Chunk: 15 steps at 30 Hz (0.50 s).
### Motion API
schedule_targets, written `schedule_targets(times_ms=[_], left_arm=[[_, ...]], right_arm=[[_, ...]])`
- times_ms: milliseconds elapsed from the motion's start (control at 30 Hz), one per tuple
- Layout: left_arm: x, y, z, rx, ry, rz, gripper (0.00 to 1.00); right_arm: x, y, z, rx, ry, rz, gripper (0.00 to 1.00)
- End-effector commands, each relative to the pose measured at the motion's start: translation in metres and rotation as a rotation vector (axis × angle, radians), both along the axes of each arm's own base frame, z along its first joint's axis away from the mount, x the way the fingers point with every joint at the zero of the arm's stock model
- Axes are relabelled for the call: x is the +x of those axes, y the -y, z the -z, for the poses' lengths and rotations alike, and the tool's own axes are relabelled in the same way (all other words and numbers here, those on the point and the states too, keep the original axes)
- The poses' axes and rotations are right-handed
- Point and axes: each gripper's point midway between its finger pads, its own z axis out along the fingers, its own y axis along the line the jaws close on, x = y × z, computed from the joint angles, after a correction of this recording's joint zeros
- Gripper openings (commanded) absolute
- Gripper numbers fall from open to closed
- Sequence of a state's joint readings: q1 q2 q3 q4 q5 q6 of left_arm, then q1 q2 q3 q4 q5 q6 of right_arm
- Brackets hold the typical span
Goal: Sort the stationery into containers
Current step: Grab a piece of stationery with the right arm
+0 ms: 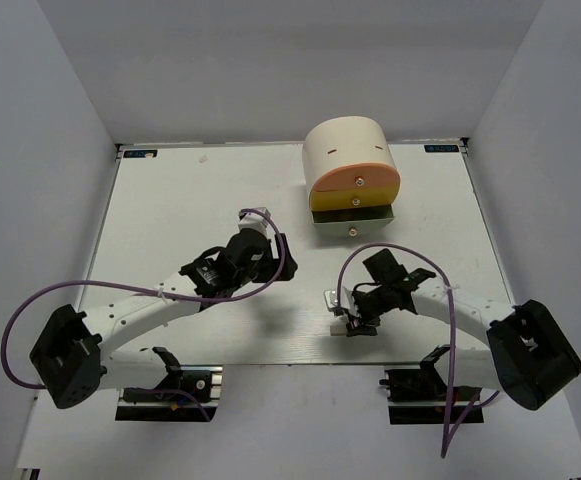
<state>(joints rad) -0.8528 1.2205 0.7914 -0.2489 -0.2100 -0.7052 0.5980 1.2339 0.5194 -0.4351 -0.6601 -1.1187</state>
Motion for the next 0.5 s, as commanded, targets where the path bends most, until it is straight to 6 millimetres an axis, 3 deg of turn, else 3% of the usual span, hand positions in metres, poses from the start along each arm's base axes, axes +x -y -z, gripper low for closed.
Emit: schedule_targets(times_ms=[0,67,100,300,467], left_arm=[[0.001,-0.009,0.0,0.009,0.011,-0.035,0.87],[0.0,-0.011,-0.001,0.009,0.011,-0.035,0.87],[0.001,-0.012,-0.001,0.012,0.015,-0.042,0.87],[0.002,-0.013,-0.002,0.016,0.019,-0.05,0.87],[0.003,-0.014,-0.002,0.02,0.024,-0.058,0.88]], right_arm=[[0.03,-0.014,0.0,-0.004,0.091,0.106,0.6],[0.033,-0.012,0.005,-0.023,0.13,0.116,0.55],[0.035,-0.013,0.005,-0.023,0.146,0.117,0.46],[0.025,-0.008,0.005,-0.031,0.147,0.075,0.18],[0.023,-0.006,0.0,-0.017,0.157,0.081,0.05]])
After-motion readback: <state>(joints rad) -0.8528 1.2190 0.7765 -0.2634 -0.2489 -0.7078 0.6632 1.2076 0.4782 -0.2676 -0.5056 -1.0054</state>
